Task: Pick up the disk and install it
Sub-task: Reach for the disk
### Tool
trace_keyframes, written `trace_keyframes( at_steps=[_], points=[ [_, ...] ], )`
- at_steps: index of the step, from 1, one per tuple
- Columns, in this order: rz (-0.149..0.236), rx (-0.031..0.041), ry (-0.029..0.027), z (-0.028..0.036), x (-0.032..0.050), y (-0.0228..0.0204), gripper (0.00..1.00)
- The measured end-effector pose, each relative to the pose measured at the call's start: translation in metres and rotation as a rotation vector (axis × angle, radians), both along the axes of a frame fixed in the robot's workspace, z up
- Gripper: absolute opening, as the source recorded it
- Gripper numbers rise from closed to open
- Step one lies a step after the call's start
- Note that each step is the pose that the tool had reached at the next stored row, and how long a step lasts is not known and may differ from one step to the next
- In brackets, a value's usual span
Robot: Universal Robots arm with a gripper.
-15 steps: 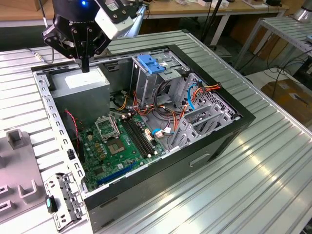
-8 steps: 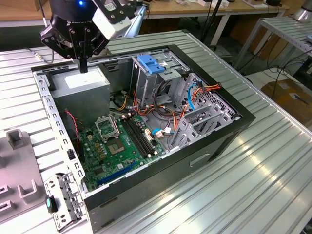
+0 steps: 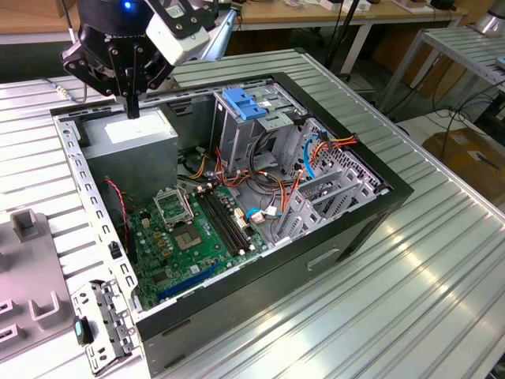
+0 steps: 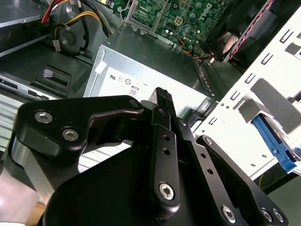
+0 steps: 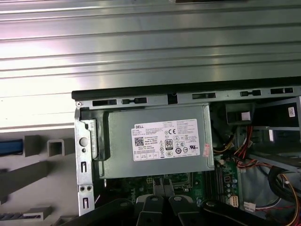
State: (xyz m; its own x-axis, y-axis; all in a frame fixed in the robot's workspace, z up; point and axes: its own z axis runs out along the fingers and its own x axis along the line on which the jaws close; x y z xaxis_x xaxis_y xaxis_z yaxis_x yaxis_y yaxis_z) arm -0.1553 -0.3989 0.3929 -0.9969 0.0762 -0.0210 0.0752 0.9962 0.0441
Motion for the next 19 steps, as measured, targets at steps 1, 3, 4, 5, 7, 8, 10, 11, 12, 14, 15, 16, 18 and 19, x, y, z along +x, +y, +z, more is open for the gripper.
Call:
trace_keyframes(
  at_steps=[1, 3, 4, 5, 7, 8, 10, 11, 12, 14, 15, 16, 18, 19],
  points=[
    [0.0, 0.0, 0.0001, 0.0, -0.0004, 0.0, 0.11],
    [0.0, 0.0, 0.0001, 0.0, -0.0015, 0.0, 0.11],
    [0.0, 0.0, 0.0001, 0.0, -0.0022, 0.0, 0.11],
    [0.0, -0.0001, 0.0002, 0.0, -0.0026, 0.0, 0.11],
    [0.0, 0.0, 0.0002, 0.0, -0.0036, 0.0, 0.11],
    [0.0, 0.0, 0.0002, -0.0001, -0.0041, 0.0, 0.11],
    [0.0, -0.0001, 0.0004, 0.0, -0.005, 0.0, 0.11],
    [0.0, -0.0001, 0.0005, 0.0, -0.0054, 0.0, 0.11],
    [0.0, 0.0, 0.0005, 0.0, -0.0058, 0.0, 0.11],
    [0.0, 0.0, 0.0005, -0.0001, -0.0066, 0.0, 0.11],
    [0.0, 0.0, 0.0005, -0.0001, -0.007, 0.0, 0.11],
    [0.0, 0.0, 0.0006, -0.0001, -0.0075, 0.0, 0.11],
    [0.0, -0.0001, 0.0008, -0.0001, -0.0086, 0.0, 0.11],
    [0.0, 0.0, 0.0009, -0.0001, -0.0089, 0.0, 0.11]
  ],
)
